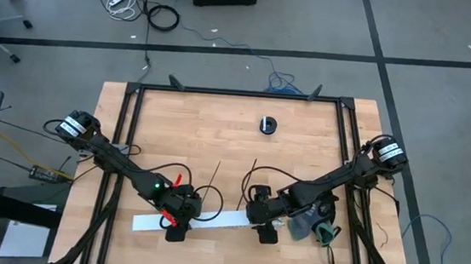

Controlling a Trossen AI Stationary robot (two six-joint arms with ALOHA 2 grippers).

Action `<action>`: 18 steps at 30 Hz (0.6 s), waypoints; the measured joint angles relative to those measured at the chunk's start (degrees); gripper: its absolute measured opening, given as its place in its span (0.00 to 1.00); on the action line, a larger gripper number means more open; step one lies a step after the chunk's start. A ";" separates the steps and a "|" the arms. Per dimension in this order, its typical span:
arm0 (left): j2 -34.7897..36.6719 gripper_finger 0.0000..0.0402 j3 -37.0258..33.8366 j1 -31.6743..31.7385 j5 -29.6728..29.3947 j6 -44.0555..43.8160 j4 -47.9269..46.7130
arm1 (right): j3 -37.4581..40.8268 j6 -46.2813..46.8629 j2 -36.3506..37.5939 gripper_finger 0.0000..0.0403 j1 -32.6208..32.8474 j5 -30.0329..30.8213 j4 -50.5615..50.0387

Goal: Ziptie cables
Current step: Close the white cable duct

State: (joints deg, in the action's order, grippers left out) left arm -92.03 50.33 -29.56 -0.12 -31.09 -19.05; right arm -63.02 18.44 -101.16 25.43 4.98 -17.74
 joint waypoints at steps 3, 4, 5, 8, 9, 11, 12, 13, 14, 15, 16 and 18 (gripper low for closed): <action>0.00 0.60 0.00 0.00 0.00 0.00 -0.01 | 0.00 0.04 0.00 0.70 0.00 0.05 0.00; 0.00 0.60 0.00 0.00 0.00 0.04 0.00 | 0.00 0.04 0.00 0.69 0.00 0.08 0.00; 0.00 0.60 0.00 0.00 0.00 0.04 0.00 | 0.00 0.04 0.00 0.68 0.00 0.14 0.00; 0.00 0.60 0.00 0.00 0.00 0.13 0.06 | 0.00 0.06 0.00 0.65 0.00 0.19 -0.02; 0.00 0.60 0.00 0.00 0.00 0.40 0.13 | 0.00 0.06 0.00 0.65 0.00 0.18 0.00; 0.00 0.60 0.00 0.00 0.00 0.82 0.33 | 0.00 0.07 0.00 0.63 0.00 0.14 0.03; 0.00 0.60 0.00 0.00 0.00 0.87 0.47 | 0.00 0.07 0.00 0.63 0.00 0.13 0.02; 0.00 0.60 0.00 0.00 0.00 0.87 0.61 | 0.00 0.07 0.00 0.63 0.00 0.11 0.04; 0.00 0.60 0.00 0.00 0.00 0.87 0.73 | 0.00 0.07 0.00 0.63 0.00 0.03 0.04; 0.00 0.60 0.00 0.00 0.00 0.87 0.88 | 0.00 0.07 0.00 0.63 0.00 -0.03 0.04; -0.01 0.60 0.00 0.00 0.00 0.85 1.01 | 0.00 0.07 0.00 0.63 0.00 -0.03 0.06; -0.02 0.60 0.00 0.00 0.00 0.85 1.09 | 0.00 0.07 0.00 0.62 0.00 -0.03 0.07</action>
State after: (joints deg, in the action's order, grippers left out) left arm -92.05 50.33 -29.56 -0.12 -30.24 -17.96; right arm -63.02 18.50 -101.16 25.43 4.95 -17.67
